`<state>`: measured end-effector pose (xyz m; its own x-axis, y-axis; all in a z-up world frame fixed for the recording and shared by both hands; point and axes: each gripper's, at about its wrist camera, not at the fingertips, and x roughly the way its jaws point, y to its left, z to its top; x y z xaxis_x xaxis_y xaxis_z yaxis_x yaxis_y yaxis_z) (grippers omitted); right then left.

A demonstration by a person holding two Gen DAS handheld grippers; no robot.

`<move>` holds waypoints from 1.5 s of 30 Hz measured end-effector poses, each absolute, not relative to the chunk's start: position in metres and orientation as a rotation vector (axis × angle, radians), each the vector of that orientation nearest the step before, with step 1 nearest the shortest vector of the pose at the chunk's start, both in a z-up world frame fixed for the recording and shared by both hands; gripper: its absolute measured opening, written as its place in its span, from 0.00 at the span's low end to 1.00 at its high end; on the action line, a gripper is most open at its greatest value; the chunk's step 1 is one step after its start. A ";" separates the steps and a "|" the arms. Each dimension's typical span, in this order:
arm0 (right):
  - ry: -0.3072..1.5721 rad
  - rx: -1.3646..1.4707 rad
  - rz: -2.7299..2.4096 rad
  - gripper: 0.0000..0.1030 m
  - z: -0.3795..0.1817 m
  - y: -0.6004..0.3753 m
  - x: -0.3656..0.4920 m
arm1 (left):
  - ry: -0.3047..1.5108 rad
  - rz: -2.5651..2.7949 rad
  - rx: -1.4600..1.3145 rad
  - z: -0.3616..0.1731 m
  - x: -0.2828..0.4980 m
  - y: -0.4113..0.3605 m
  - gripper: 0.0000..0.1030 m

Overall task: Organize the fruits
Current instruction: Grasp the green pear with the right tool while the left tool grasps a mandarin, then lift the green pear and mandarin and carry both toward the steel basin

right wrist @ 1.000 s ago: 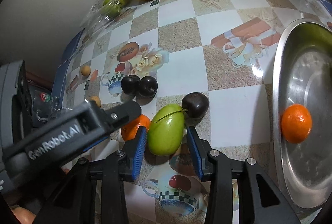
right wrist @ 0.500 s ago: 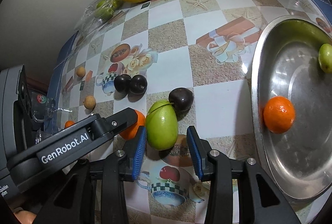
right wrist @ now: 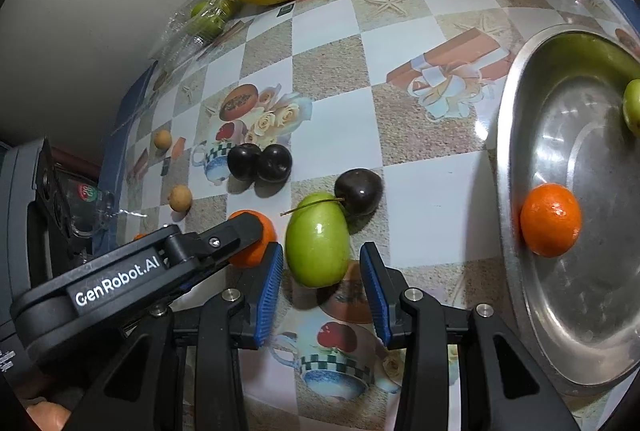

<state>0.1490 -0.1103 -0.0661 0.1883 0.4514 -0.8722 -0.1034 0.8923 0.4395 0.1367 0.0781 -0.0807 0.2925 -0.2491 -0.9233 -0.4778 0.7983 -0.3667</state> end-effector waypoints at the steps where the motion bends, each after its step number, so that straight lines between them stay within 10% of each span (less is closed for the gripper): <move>1: 1.327 0.313 0.402 0.40 -0.066 -0.110 0.149 | 1.287 0.177 -0.684 -0.080 0.136 0.082 0.39; 45: 1.266 0.165 0.429 0.37 -0.070 -0.089 0.147 | 1.286 0.248 -0.617 -0.078 0.134 0.084 0.39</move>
